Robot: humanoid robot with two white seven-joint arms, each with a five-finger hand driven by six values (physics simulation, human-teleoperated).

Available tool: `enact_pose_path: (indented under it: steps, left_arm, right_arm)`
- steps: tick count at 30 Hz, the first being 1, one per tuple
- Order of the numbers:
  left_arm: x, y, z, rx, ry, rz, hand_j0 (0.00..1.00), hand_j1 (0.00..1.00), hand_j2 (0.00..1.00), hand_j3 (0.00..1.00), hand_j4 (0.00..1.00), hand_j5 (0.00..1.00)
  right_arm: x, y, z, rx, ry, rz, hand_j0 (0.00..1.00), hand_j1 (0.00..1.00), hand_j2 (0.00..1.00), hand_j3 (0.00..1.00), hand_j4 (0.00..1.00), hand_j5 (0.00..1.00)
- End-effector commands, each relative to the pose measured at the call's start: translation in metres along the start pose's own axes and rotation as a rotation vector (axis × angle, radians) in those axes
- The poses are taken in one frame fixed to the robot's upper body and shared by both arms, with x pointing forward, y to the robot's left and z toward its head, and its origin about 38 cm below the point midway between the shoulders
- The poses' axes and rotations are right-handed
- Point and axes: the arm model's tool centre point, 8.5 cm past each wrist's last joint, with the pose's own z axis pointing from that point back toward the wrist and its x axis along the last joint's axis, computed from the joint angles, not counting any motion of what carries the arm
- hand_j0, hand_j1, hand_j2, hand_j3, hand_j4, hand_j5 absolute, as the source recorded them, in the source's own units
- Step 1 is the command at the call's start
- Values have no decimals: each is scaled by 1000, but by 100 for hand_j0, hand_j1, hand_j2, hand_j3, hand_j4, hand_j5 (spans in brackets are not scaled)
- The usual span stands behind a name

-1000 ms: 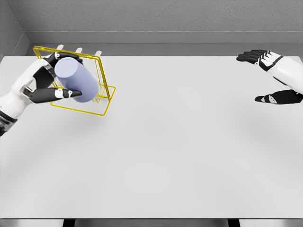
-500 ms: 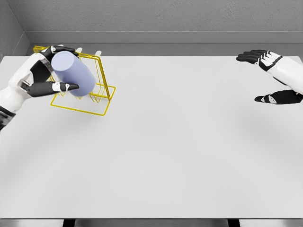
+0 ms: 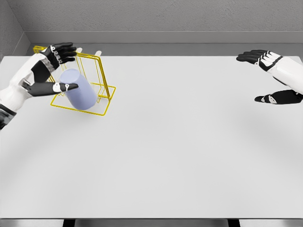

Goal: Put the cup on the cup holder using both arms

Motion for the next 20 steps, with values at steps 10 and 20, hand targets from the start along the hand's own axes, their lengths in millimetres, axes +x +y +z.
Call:
enact_pose_path:
  steps: [10,20]
  left_arm:
    - [13,3,-2,-12,-26,-26,100,100,100,100,100,100]
    - [32,22,54,-18,-133,-137,100,100,100,100,100,100]
  right_arm:
    - [-1,0,0,-4,1,-7,100,100,100,100,100,100]
    - [-1,0,0,-4,1,-7,100,100,100,100,100,100]
